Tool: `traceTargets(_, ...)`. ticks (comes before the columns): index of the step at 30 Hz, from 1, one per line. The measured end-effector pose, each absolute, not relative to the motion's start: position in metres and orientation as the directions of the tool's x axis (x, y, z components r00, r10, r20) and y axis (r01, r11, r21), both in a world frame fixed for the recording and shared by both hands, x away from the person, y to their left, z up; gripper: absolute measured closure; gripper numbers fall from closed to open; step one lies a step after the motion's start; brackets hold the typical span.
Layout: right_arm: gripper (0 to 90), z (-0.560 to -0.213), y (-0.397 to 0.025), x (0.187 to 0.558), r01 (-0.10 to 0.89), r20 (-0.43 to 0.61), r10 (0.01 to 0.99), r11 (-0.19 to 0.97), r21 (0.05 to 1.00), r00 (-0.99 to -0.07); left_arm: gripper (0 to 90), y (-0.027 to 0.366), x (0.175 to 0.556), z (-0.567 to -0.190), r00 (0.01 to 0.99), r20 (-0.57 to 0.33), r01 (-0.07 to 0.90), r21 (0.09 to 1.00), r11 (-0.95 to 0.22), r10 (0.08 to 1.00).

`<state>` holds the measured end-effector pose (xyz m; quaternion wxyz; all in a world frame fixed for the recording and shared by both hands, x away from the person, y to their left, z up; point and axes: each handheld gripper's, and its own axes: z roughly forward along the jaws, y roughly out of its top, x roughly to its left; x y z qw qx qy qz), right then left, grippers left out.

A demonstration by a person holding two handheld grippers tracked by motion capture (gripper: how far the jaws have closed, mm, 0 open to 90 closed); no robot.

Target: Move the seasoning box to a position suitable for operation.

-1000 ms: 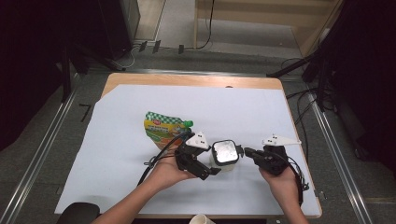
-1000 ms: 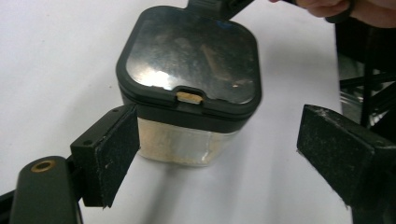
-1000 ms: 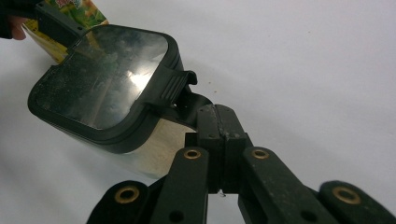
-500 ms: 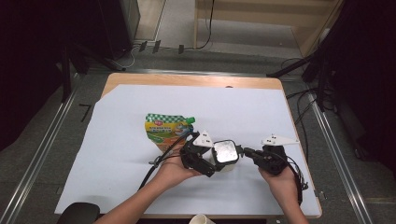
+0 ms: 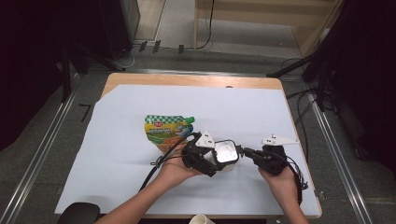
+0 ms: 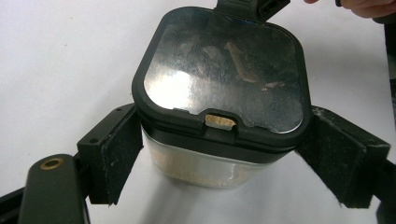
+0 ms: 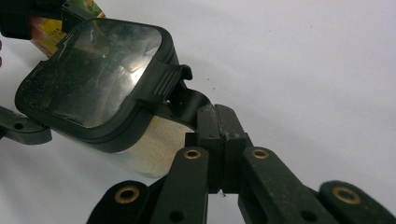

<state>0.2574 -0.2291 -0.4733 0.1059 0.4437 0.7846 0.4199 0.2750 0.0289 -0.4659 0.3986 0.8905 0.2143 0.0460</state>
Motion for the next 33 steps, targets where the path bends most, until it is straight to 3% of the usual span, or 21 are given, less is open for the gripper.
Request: traceTargets(33, 90.0, -0.4727, -0.2271, 0.2571, 0.606, 0.197, 0.787, 0.261, 0.752, -0.584, 17.3, 0.0279, 0.2747, -0.4569, 0.91, -0.065, 0.323, 0.73, -0.602, 0.409)
